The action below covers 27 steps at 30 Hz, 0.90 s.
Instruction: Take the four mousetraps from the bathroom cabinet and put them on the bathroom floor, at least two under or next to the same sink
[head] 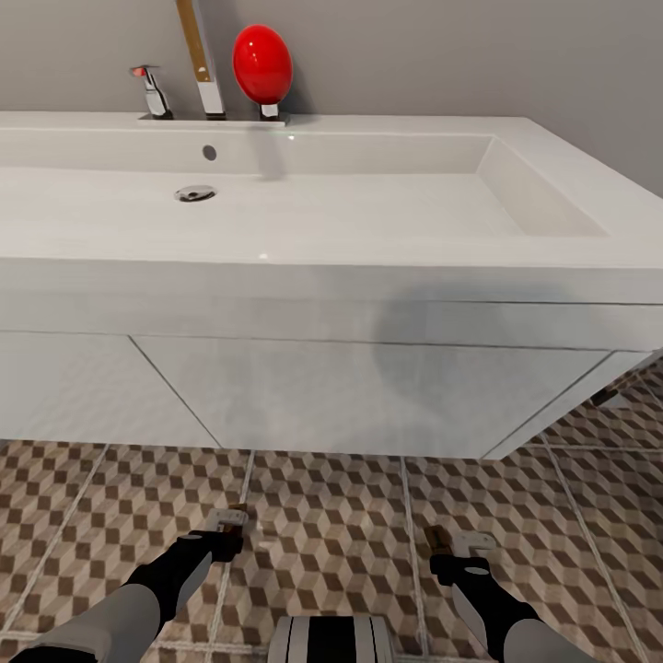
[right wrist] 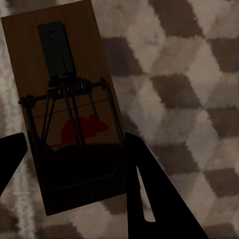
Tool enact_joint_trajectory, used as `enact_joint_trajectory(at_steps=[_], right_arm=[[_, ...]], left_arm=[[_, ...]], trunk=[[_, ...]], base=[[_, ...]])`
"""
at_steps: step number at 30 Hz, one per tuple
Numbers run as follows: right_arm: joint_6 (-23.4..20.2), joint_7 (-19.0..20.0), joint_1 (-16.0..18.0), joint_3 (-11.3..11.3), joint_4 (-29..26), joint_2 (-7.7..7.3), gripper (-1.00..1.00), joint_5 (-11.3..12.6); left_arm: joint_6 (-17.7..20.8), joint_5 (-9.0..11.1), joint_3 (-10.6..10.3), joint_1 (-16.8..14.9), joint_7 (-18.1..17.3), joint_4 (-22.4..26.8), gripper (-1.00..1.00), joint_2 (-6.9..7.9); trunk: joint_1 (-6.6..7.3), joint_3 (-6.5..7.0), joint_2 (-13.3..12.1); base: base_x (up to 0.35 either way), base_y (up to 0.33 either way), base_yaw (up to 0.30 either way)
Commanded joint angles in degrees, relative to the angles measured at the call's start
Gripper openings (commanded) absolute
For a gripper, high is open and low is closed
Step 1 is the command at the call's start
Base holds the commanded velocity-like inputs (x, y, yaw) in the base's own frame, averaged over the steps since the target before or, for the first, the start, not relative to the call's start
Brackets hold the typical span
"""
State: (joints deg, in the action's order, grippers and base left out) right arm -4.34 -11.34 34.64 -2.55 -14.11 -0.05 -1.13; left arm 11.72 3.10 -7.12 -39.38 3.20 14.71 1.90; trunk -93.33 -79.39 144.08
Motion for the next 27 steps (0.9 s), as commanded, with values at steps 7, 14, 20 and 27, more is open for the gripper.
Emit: enact_joint_trajectory(at_steps=[7, 14, 20, 27], right_arm=[[-0.32, 0.0, -0.01, -0.26, -0.13, 0.03, -1.0, -0.1], [-0.32, 0.0, -0.01, -0.26, -0.13, -0.03, -1.0, -0.1], [-0.32, 0.0, -0.01, -0.26, -0.13, -0.03, -1.0, -0.1], [-0.32, 0.0, -0.01, -0.26, -0.13, 0.01, -1.0, -0.1]], left_arm=[[0.33, 0.33, -0.52, 0.01, 0.38, 0.14, -1.0, 0.04], [0.27, 0.32, -0.53, 0.01, 0.39, 0.14, -1.0, 0.04], [0.27, 0.28, -0.53, 0.01, 0.4, 0.14, -1.0, 0.04], [0.31, 0.29, -0.53, 0.01, 0.39, 0.14, -1.0, 0.04]], trunk=[[0.01, -0.03, 0.01], [0.01, -0.03, 0.01], [0.01, -0.03, 0.01], [0.01, -0.03, 0.01]], base=[[0.009, 0.0, 0.0], [0.001, 0.0, 0.0], [0.0, 0.0, 0.0], [0.009, 0.0, 0.0]])
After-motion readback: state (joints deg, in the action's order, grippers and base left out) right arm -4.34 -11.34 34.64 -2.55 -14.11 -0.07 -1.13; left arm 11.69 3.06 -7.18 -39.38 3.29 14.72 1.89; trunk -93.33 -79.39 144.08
